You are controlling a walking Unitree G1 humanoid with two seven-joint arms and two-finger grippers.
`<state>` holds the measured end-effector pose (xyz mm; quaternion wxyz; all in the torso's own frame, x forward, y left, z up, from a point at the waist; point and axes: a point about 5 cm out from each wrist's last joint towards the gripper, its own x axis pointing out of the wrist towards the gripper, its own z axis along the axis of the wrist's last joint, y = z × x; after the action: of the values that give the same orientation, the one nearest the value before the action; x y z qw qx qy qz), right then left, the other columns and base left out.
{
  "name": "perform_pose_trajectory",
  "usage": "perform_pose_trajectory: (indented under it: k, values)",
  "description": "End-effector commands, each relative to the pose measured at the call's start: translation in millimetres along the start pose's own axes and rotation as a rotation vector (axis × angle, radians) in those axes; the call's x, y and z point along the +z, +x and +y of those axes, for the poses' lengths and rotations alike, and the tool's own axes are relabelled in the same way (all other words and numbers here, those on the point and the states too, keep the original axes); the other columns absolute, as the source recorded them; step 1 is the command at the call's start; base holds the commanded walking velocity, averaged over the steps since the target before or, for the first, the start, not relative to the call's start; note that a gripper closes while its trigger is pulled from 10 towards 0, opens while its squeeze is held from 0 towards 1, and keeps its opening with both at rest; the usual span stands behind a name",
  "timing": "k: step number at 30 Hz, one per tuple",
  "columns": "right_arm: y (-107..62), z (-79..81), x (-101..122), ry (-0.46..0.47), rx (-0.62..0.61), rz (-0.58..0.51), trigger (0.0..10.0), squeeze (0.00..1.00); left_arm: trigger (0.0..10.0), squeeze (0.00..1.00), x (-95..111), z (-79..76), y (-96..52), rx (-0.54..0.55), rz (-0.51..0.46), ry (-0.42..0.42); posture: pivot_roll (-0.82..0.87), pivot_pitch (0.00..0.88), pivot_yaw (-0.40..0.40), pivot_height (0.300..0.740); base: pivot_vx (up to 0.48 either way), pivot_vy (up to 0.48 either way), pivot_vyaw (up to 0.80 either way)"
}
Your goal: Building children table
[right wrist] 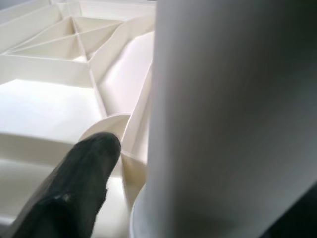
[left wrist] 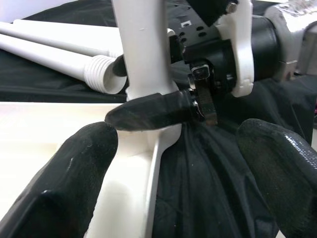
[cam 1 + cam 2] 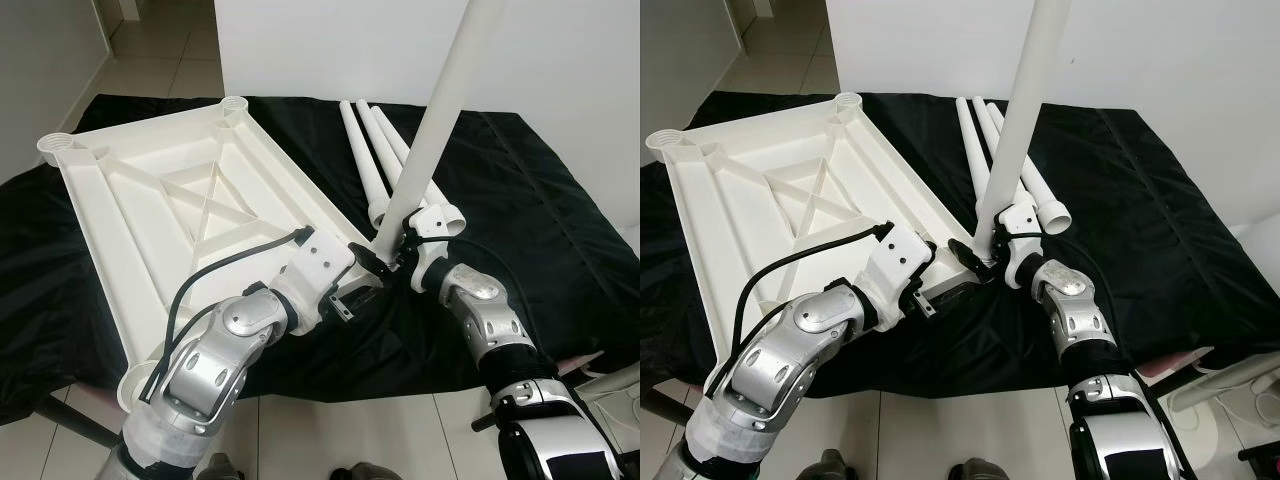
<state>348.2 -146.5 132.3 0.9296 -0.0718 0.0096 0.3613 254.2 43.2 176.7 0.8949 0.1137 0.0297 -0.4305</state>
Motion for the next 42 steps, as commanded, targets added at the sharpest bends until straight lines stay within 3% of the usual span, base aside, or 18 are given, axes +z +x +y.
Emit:
perform_pose_trajectory:
  k: [1, 3, 4, 13, 14, 30, 32, 36, 38, 39, 41, 42]
  values:
    - [2.8, -1.5, -1, -0.014, 0.035, 0.024, 2.2, 0.00, 10.0, 0.00, 3, 0.2, 2.0, 0.016, -0.005, 0.017, 0.03, 0.005, -0.030, 0.740, 0.000, 0.000, 0.00]
    - [2.8, -1.5, -1, -0.014, 0.035, 0.024, 2.2, 0.00, 10.0, 0.00, 3, 0.2, 2.0, 0.016, -0.005, 0.017, 0.03, 0.005, -0.030, 0.740, 0.000, 0.000, 0.00]
    - [2.7, -2.5, -4, -0.008, 0.040, 0.034, 0.0, 0.00, 10.0, 0.00, 3, 0.4, 2.1, 0.018, -0.006, 0.016, 0.03, 0.005, -0.030, 0.740, 0.000, 0.000, 0.00]
    - [-0.2, -3.4, -12, 0.024, 0.046, 0.036, 0.0, 0.00, 10.0, 0.00, 4, 1.4, 0.2, 0.028, -0.003, 0.015, 0.04, 0.014, -0.032, 0.740, 0.000, 0.000, 0.00]
    - [0.0, -2.5, -13, 0.034, 0.041, 0.033, 10.0, 0.00, 10.0, 0.00, 4, 1.6, 0.0, 0.029, -0.002, 0.015, 0.04, 0.014, -0.032, 0.740, 0.000, 0.000, 0.00]
    - [5.1, 5.1, -22, 0.080, -0.190, 0.018, 10.0, 0.00, 10.0, 0.00, 3, -1.8, 0.4, 0.033, -0.002, 0.000, 0.03, 0.028, -0.048, 0.740, 0.000, 0.000, 0.00]
    - [7.9, 13.8, -22, 0.097, -0.278, 0.011, 10.0, 0.00, 10.0, 0.00, 2, -2.6, 0.8, 0.035, -0.003, -0.004, 0.03, 0.031, -0.056, 0.740, 0.000, 0.000, 0.00]
    - [9.7, 19.5, -22, 0.104, -0.316, 0.005, 10.0, 0.00, 10.0, 0.00, 2, -3.0, 0.6, 0.036, -0.003, -0.006, 0.04, 0.032, -0.061, 0.740, 0.000, 0.000, 0.00]
    - [13.1, 27.0, -23, 0.159, -0.454, 0.018, 10.0, 0.00, 10.0, 0.00, 2, -3.7, 0.0, 0.038, -0.001, -0.009, 0.04, 0.029, -0.070, 0.740, 0.000, 0.000, 0.00]
    - [13.1, 27.0, -23, 0.159, -0.454, 0.018, 10.0, 0.00, 10.0, 0.00, 2, -3.7, 0.0, 0.038, -0.001, -0.009, 0.04, 0.029, -0.070, 0.740, 0.000, 0.000, 0.00]
    - [17.6, 36.2, -20, 0.215, -0.626, 0.013, 10.0, 0.00, 10.0, 0.00, 1, -4.1, 0.1, 0.044, -0.001, -0.012, 0.04, 0.026, -0.076, 0.740, 0.000, 0.000, 0.00]
    - [17.6, 36.2, -20, 0.215, -0.626, 0.013, 10.0, 0.00, 10.0, 0.00, 1, -4.1, 0.1, 0.044, -0.001, -0.012, 0.04, 0.026, -0.076, 0.740, 0.000, 0.000, 0.00]
